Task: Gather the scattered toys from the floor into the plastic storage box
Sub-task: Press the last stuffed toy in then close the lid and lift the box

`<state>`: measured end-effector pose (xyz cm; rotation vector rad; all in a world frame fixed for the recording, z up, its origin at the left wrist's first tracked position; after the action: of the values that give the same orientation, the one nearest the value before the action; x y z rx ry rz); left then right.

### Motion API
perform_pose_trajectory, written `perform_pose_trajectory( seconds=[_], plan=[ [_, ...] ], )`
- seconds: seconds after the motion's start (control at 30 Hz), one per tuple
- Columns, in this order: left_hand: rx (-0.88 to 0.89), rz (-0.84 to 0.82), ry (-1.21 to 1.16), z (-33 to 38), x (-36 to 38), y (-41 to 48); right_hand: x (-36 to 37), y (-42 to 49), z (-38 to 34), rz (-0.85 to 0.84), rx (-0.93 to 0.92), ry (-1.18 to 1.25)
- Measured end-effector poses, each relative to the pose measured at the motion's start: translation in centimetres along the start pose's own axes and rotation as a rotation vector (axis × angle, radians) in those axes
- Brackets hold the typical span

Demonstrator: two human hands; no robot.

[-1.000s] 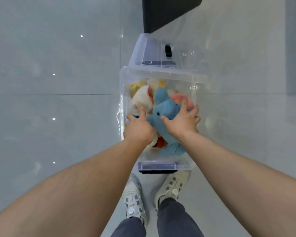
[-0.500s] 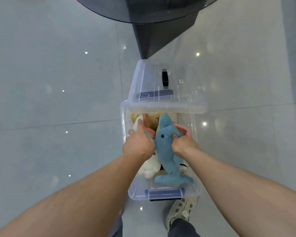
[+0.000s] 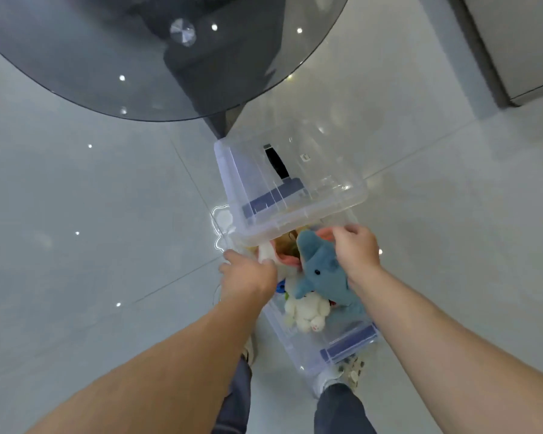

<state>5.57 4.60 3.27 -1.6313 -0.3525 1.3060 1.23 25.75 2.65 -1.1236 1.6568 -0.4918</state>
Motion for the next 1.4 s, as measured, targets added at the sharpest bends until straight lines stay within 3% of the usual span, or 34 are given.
perform_pose_trajectory(
  seconds=[0.1, 0.2, 0.37, 0.6, 0.73, 0.87, 1.13, 1.4],
  plan=[
    [0.376, 0.155, 0.292, 2.7, -2.6, 0.0, 2.7, -0.8, -1.2, -0.046, 0.146, 0.208],
    [0.77, 0.122, 0.563, 4.6, -2.0, 1.5, 5.8, 0.0, -1.1, -0.058, 0.222, 0.281],
    [0.905, -0.021, 0.765, 4.2, -0.8, 3.2, 8.0, 1.1, -0.2, -0.081, 0.252, 0.431],
    [1.171, 0.271, 0.607, 5.1, -2.5, -3.7, 3.0, -4.0, -1.0, -0.115, 0.019, 0.668],
    [1.213, 0.166, 0.492, 6.4, -3.1, -8.2, -2.2, -7.8, 1.5, -0.153, -0.046, 0.713],
    [1.048, 0.16, 0.577, 6.0, -2.2, -9.7, -6.3, -10.2, 8.4, -0.146, 0.081, 0.764],
    [0.889, 0.111, 0.855, 3.3, 2.0, -4.1, -7.1, -10.6, 23.0, 0.164, 0.327, 0.66],
    [0.835, 0.137, 0.955, 4.4, 3.7, 3.0, -2.1, -6.6, 25.4, 0.407, 0.206, 0.179]
  ],
)
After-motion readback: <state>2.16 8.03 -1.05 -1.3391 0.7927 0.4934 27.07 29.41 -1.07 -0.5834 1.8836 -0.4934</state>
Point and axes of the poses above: each hand's wrist, its own y-axis towards the middle knuckle, its own x-axis out of the palm, z = x × y, the point moved 5 cm from there along y, towards the middle knuckle, and after that the axes turned 4 degrees about z, right-handed, at the moved point
